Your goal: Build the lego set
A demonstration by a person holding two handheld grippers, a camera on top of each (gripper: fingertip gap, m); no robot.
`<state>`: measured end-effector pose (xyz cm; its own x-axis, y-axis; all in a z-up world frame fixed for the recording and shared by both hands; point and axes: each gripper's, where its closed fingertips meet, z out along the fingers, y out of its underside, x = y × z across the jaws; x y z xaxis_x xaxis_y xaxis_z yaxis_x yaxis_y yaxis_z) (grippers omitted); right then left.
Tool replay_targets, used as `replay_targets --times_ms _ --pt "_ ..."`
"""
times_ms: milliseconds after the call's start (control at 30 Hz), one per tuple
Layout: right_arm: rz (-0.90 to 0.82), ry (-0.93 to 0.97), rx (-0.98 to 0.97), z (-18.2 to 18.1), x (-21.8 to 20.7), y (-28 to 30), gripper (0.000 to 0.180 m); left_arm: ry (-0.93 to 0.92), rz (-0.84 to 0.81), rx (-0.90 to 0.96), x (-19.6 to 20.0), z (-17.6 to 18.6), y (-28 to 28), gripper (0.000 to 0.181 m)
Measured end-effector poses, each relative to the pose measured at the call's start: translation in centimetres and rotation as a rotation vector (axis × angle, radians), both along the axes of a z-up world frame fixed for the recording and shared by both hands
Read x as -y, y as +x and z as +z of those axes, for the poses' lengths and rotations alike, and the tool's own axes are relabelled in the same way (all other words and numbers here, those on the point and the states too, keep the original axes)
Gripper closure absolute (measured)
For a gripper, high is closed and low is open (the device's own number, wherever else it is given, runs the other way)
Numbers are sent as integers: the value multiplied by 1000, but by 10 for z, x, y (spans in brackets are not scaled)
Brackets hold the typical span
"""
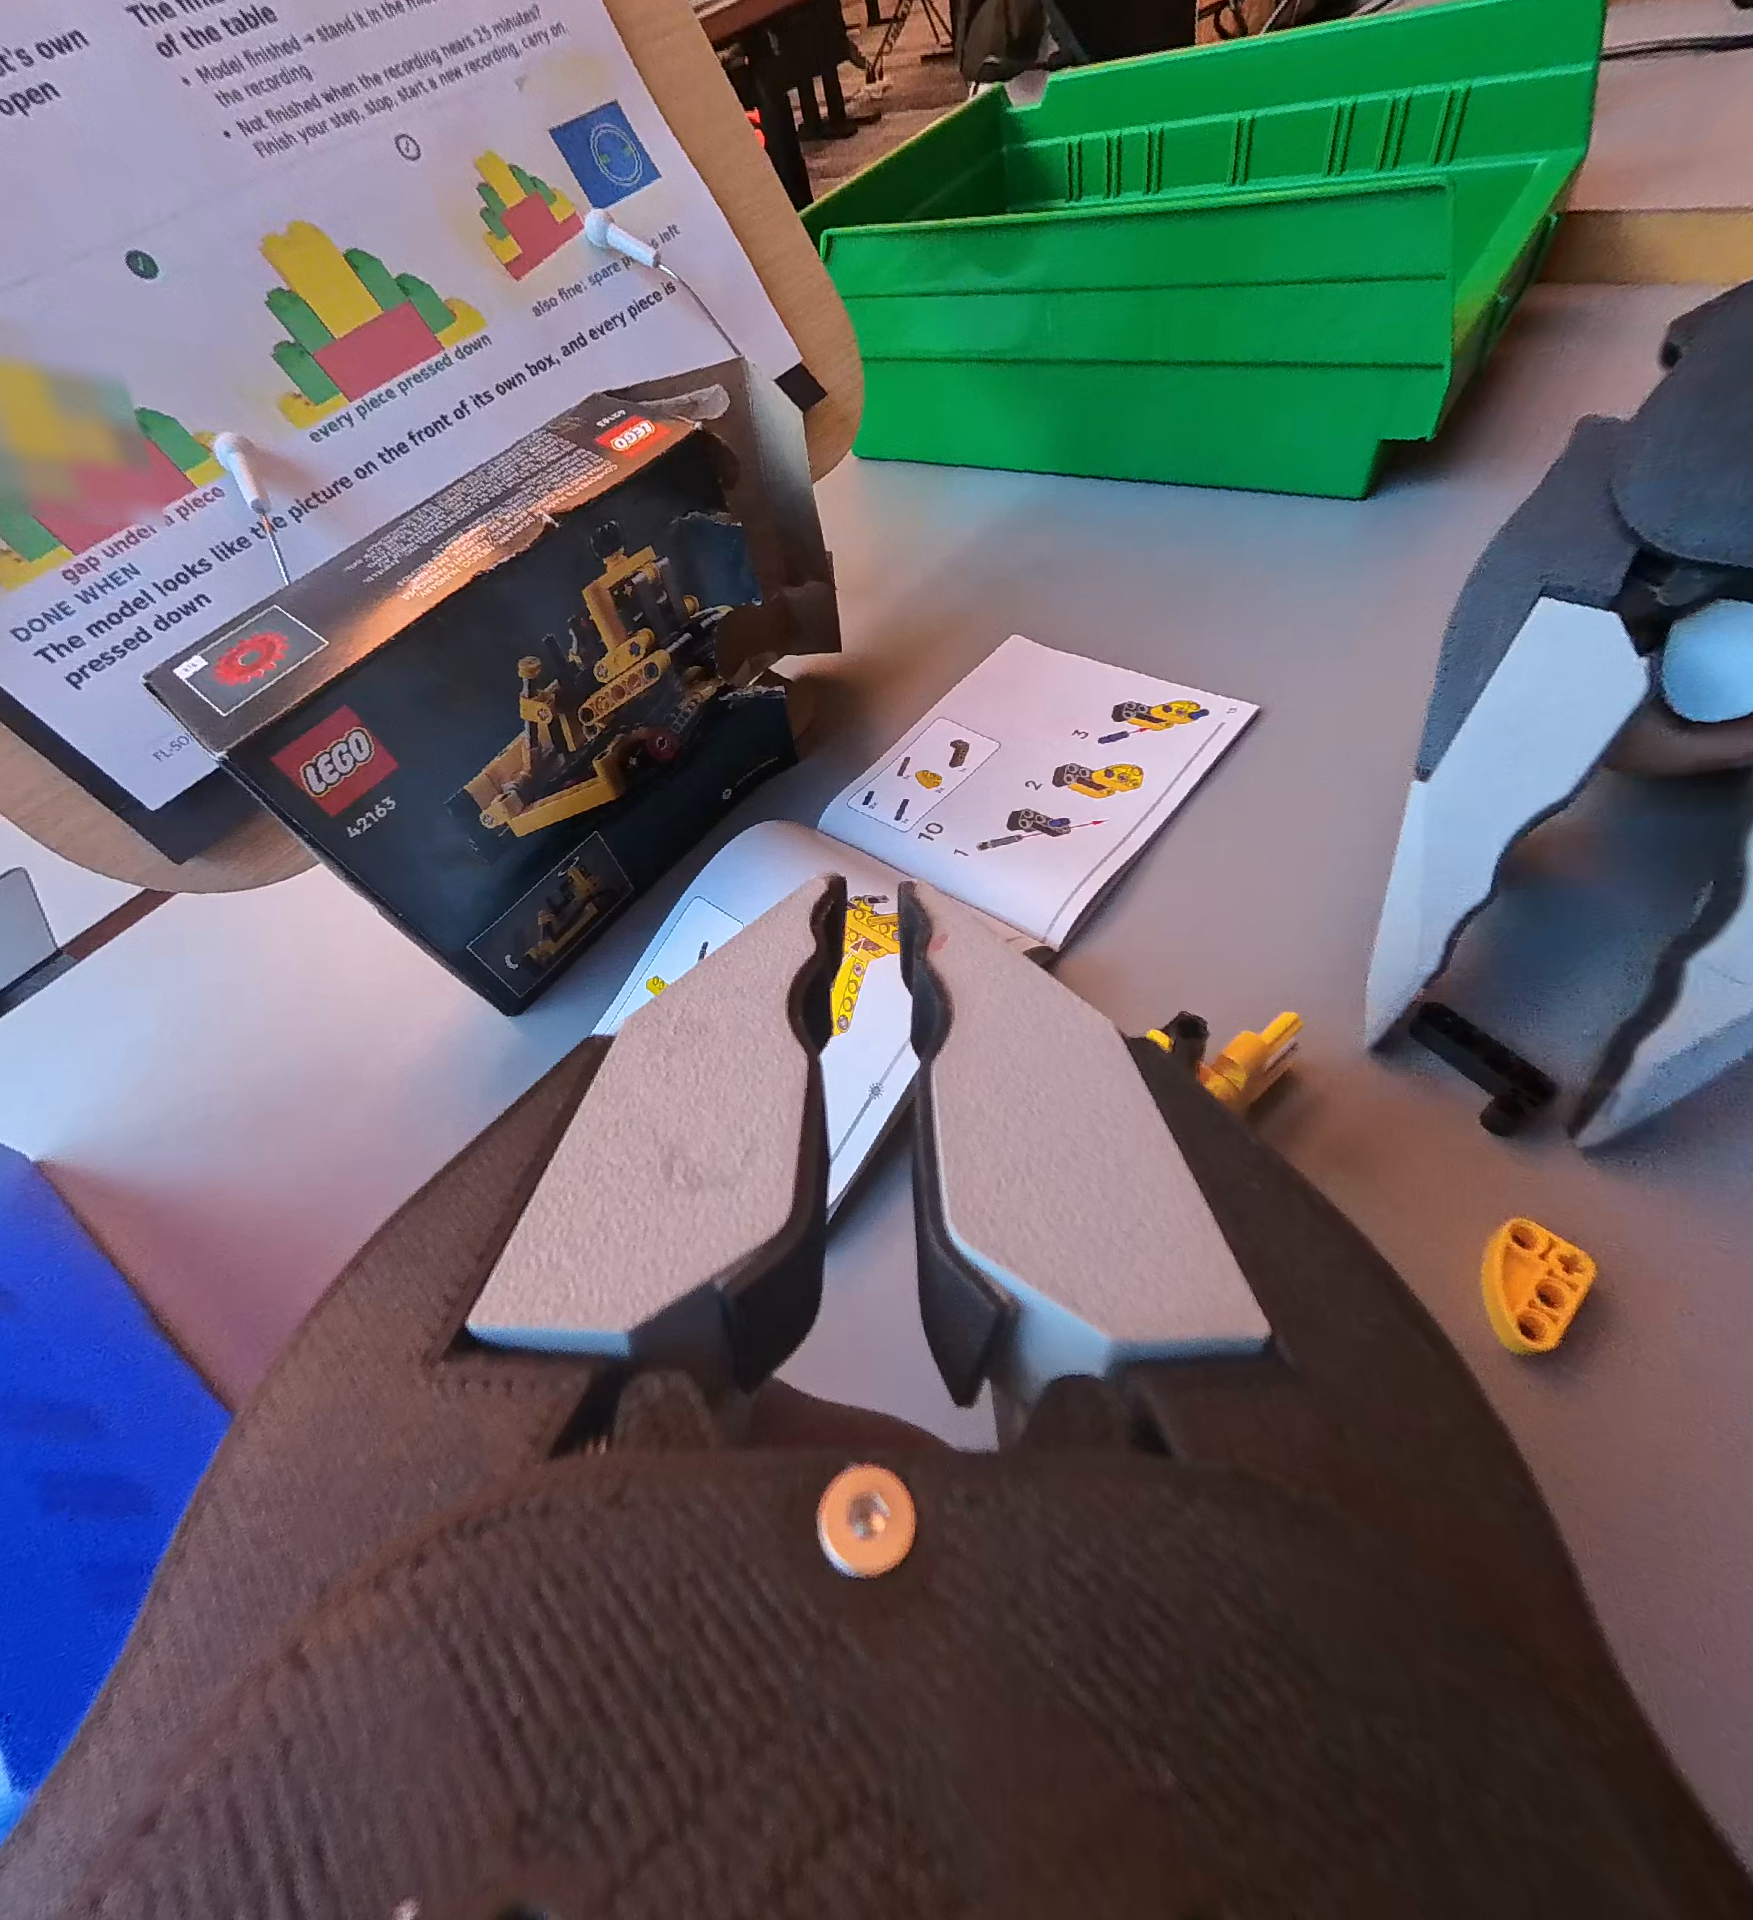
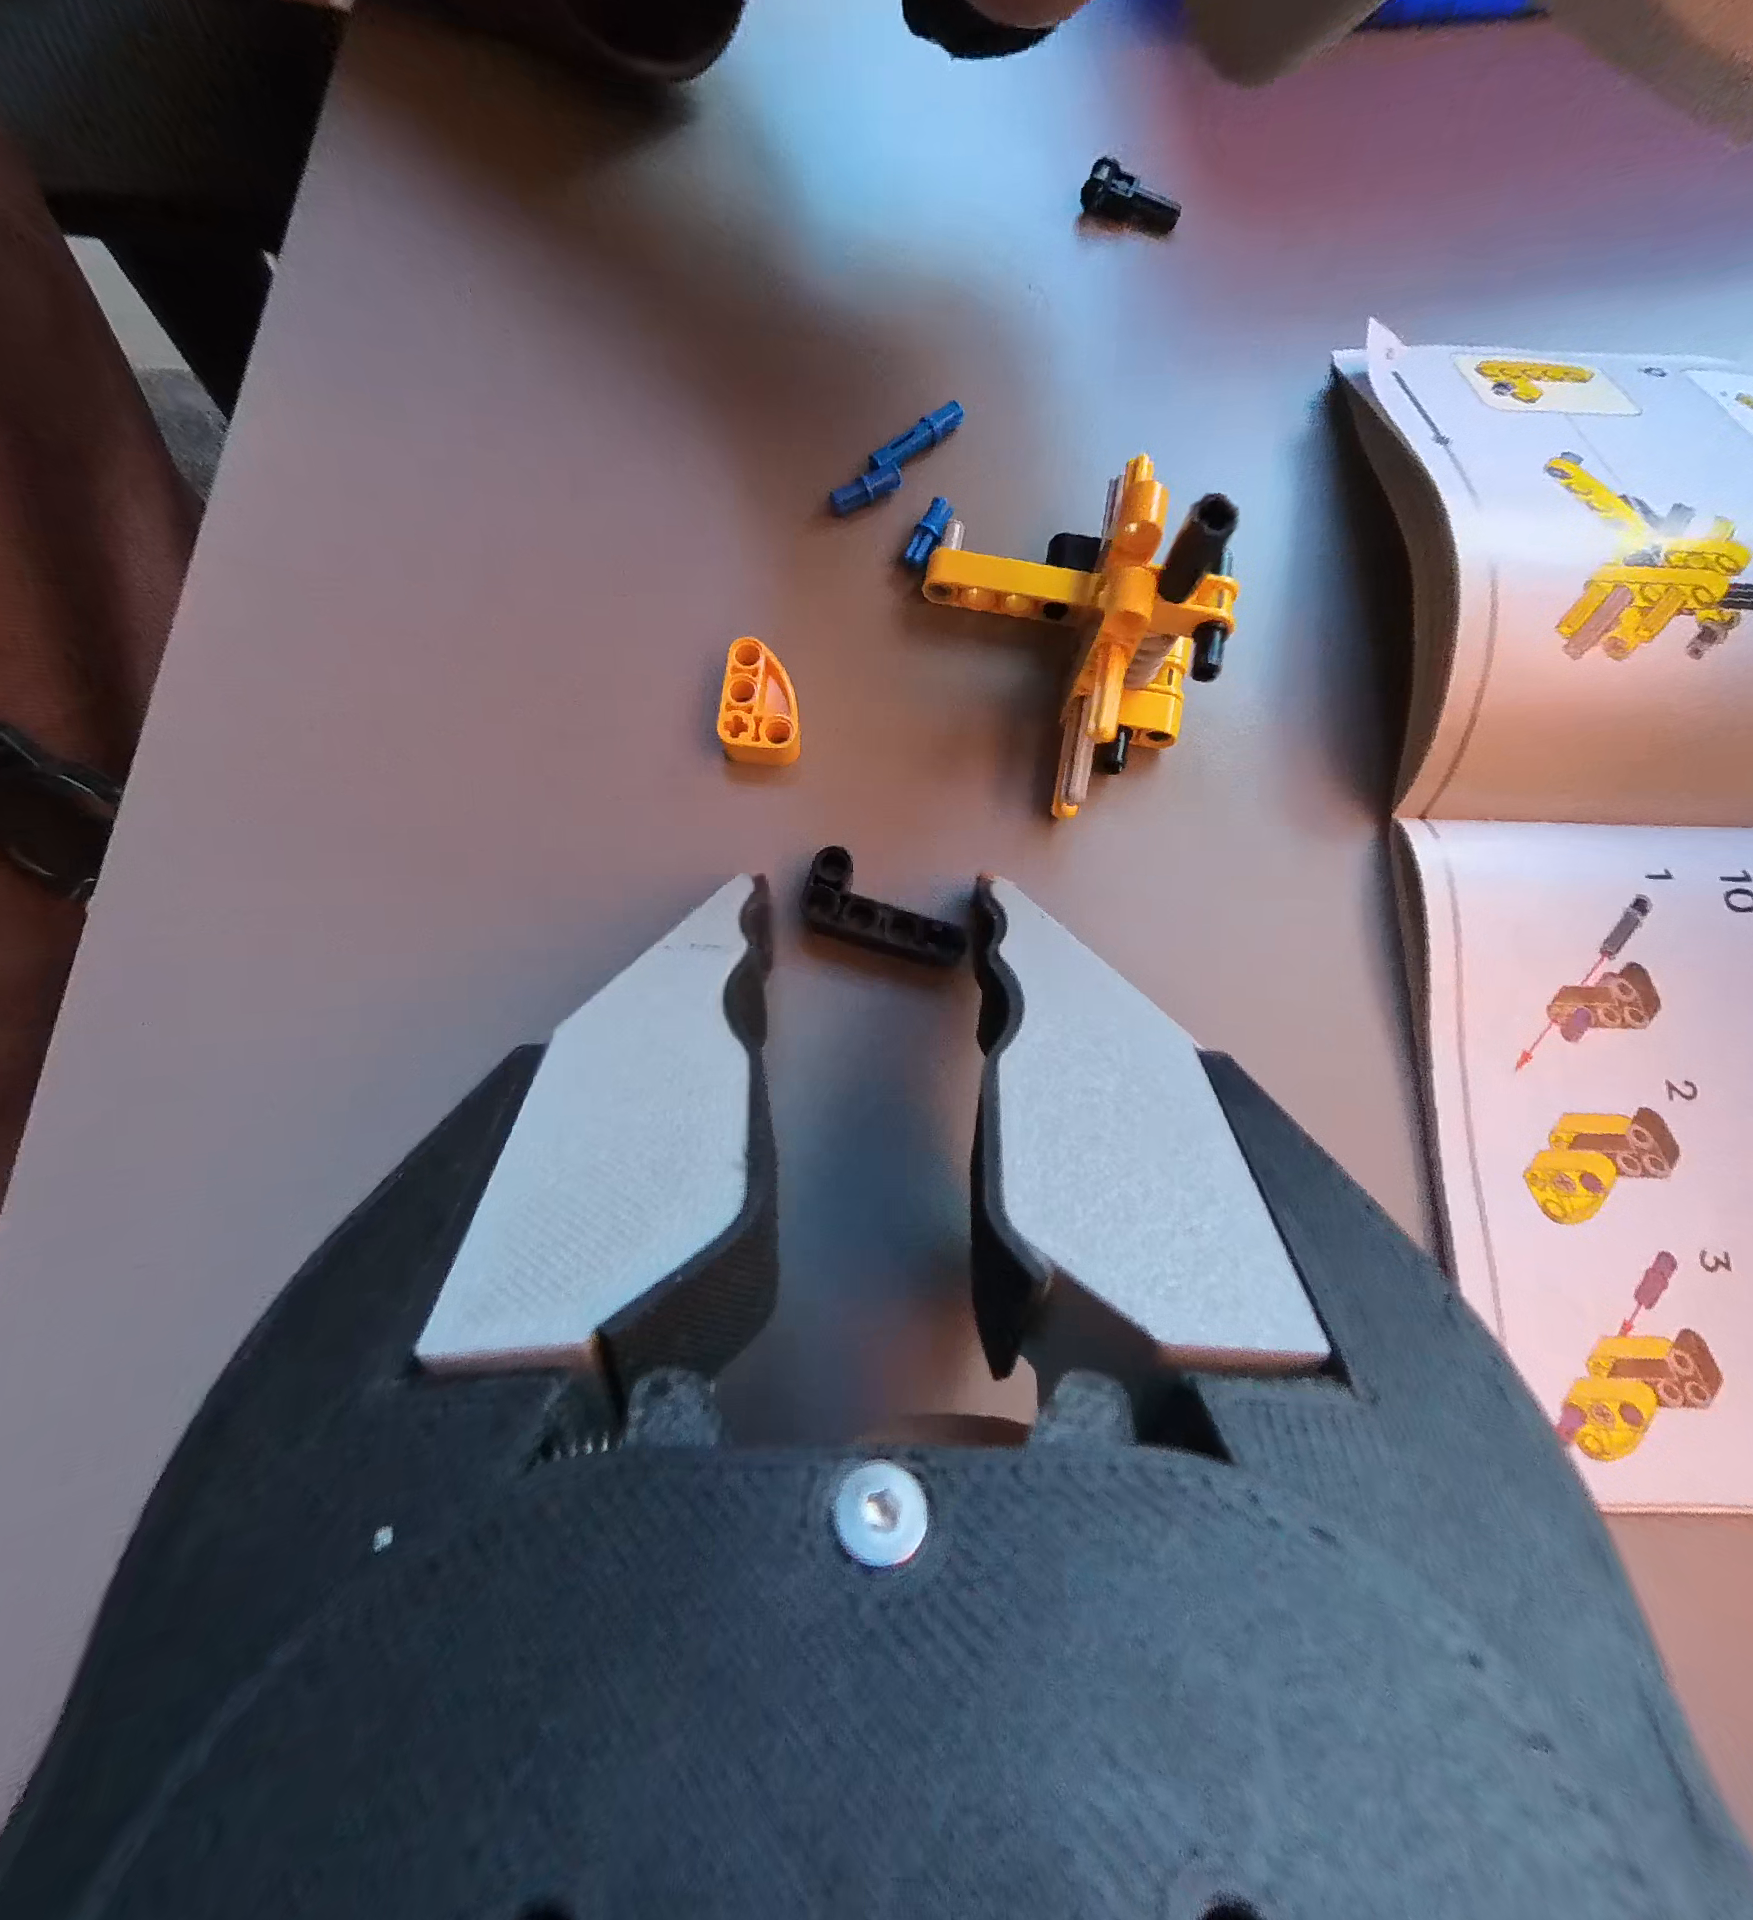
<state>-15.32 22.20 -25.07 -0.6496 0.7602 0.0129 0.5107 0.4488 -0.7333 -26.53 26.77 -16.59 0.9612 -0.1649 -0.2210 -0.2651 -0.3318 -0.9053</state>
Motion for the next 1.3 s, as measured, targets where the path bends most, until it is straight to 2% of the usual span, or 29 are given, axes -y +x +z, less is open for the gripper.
replay_targets --times_ms 67,533,800,1000,1300 --pt "5 18 -1 0 -3 2 152 -3 0 0 0 -1 0 174" --pt "45 13 4 0 -20 20 151 9 7 3 1 4 -3 174" --pt "16 -136 -79 27 -18 11 148 -7 5 -1 0 -1 -3 173" --pt "-116 -307 -255 69 -31 -8 155 18 18 -21 0 4 -5 173" --pt "-478 -291 -417 88 -108 -21 163 33 29 -28 0 7 -6 173"
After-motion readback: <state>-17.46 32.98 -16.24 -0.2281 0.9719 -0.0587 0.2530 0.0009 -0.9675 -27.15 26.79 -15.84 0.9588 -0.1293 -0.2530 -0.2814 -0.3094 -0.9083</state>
